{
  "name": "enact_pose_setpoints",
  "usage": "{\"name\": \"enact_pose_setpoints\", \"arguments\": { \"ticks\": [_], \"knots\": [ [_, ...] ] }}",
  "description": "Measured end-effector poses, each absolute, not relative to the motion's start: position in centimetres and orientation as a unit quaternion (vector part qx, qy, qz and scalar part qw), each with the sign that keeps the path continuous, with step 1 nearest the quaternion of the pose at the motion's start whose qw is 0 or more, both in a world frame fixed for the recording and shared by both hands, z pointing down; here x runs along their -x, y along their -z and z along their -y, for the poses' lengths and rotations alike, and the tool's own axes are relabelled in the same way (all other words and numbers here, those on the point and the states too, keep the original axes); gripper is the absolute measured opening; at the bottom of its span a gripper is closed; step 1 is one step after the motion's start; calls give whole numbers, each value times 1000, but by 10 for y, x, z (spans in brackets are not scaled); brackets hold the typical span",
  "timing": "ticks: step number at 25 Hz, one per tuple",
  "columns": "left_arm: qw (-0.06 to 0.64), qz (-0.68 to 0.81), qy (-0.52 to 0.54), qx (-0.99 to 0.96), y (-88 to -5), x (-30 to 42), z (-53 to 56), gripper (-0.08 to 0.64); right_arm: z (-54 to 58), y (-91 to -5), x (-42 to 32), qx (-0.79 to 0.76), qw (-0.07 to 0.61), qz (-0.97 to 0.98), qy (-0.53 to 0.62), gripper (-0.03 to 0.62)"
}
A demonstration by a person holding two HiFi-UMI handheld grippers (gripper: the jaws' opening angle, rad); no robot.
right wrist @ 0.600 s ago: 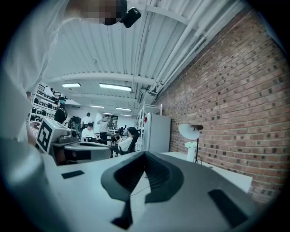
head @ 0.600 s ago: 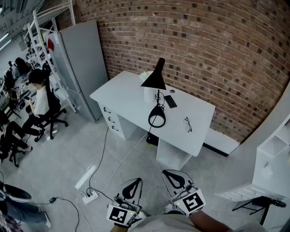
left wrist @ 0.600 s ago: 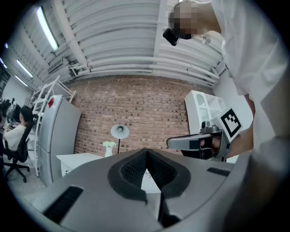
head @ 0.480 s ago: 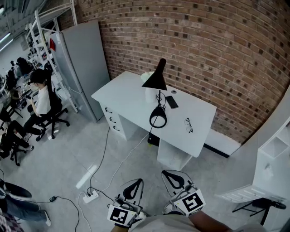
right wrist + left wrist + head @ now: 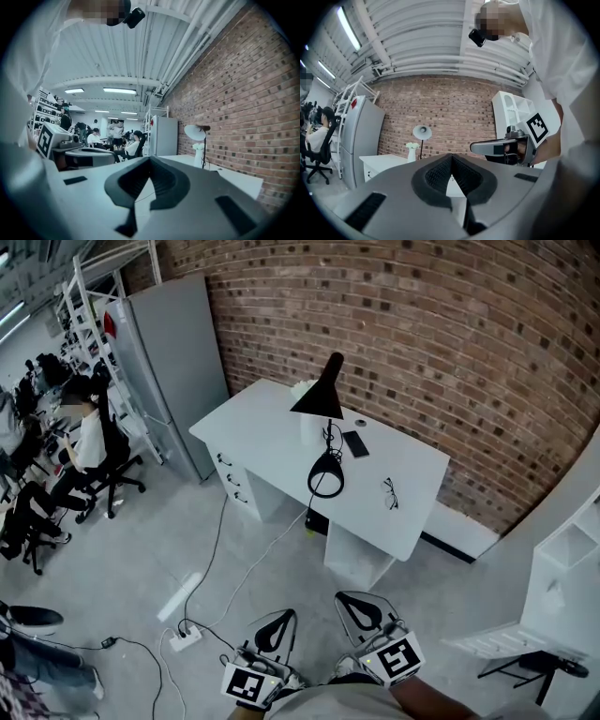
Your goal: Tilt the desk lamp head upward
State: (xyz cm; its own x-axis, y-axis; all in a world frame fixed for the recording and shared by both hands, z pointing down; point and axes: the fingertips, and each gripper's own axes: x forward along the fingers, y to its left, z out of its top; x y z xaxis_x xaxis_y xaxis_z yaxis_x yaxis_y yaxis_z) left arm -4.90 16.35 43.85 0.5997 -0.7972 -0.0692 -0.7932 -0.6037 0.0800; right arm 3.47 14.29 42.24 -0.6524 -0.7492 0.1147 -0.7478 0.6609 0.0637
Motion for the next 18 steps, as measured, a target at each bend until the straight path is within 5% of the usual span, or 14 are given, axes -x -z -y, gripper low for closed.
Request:
{"name": "enact_pose_setpoints", "arguments": {
  "ticks": [18],
  "knots": [
    [15, 496, 41, -867, -442, -14, -123, 5, -113, -426, -115, -392, 32, 919, 12, 15]
  ]
}}
